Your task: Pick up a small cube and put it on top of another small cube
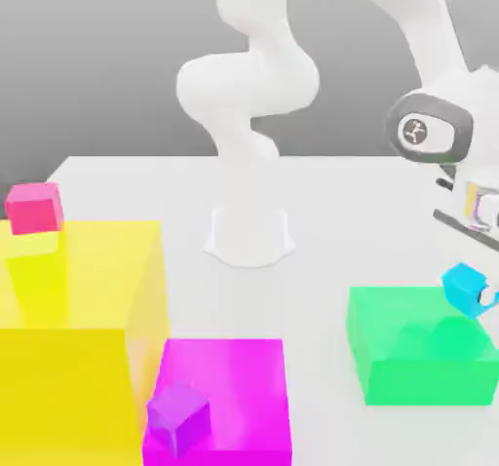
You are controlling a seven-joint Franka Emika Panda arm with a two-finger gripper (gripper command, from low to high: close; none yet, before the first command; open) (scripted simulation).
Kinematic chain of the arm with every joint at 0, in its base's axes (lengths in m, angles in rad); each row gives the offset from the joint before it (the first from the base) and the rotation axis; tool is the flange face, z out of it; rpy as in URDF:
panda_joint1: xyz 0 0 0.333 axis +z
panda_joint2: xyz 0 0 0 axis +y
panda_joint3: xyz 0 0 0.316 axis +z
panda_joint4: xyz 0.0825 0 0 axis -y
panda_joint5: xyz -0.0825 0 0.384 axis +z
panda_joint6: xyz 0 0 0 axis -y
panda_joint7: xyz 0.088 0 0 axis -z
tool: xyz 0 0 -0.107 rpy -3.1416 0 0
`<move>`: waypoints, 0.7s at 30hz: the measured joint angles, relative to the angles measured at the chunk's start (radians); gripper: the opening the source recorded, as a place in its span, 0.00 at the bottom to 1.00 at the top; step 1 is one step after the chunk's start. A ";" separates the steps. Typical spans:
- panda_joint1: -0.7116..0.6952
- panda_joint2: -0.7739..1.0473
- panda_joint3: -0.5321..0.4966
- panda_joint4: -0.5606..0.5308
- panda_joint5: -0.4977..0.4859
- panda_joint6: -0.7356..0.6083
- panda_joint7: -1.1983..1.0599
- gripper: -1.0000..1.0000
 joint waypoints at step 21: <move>-0.572 -0.151 -0.444 0.250 0.113 -0.438 -0.350 1.00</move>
